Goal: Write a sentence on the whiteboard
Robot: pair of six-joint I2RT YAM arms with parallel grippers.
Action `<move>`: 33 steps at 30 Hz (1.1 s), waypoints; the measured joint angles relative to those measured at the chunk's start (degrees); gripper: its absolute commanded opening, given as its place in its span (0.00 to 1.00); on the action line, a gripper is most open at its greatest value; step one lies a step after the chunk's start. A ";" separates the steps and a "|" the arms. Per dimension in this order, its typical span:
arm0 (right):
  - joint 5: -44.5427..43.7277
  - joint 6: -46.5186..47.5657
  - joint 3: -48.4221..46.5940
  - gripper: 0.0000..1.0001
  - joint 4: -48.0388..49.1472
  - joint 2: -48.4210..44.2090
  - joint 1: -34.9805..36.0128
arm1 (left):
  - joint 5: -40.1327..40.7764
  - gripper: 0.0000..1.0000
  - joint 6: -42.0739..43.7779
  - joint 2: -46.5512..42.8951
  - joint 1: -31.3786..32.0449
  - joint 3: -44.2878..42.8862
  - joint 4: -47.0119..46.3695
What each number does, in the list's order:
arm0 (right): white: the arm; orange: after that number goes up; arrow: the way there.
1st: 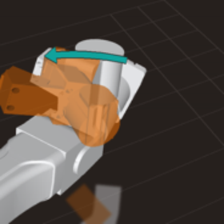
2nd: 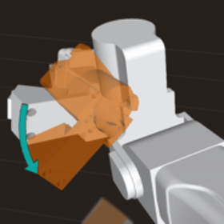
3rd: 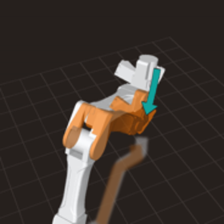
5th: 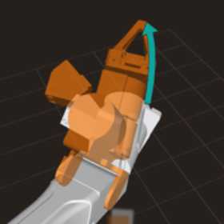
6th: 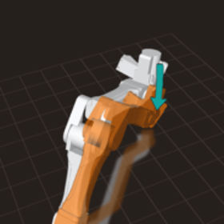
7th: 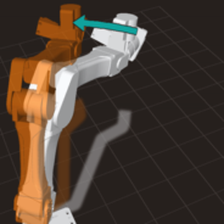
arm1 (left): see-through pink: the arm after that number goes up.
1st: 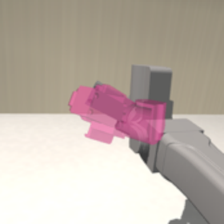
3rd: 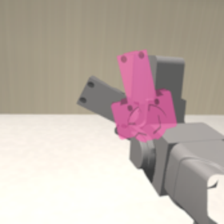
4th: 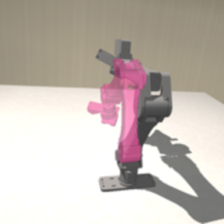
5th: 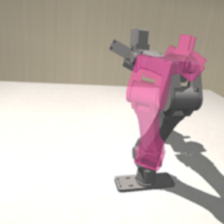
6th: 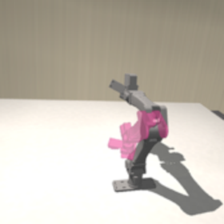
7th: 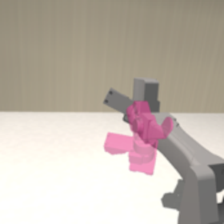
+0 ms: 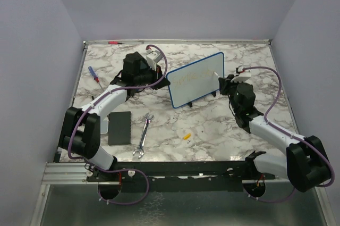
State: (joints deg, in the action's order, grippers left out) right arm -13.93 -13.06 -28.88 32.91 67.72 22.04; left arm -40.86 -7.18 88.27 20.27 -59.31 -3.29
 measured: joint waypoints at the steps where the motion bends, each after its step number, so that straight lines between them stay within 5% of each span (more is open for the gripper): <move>1: 0.00 -0.04 0.00 0.01 0.00 0.04 0.00 | 0.00 0.00 0.00 0.00 0.00 0.00 -0.02; 33: -4.83 -0.83 0.76 0.01 -0.09 0.02 0.00 | -0.02 0.00 0.00 0.00 0.02 0.00 0.04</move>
State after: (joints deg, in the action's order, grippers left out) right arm -18.76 -13.89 -28.12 32.82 67.75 22.04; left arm -40.88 -7.18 88.27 20.29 -59.31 -3.25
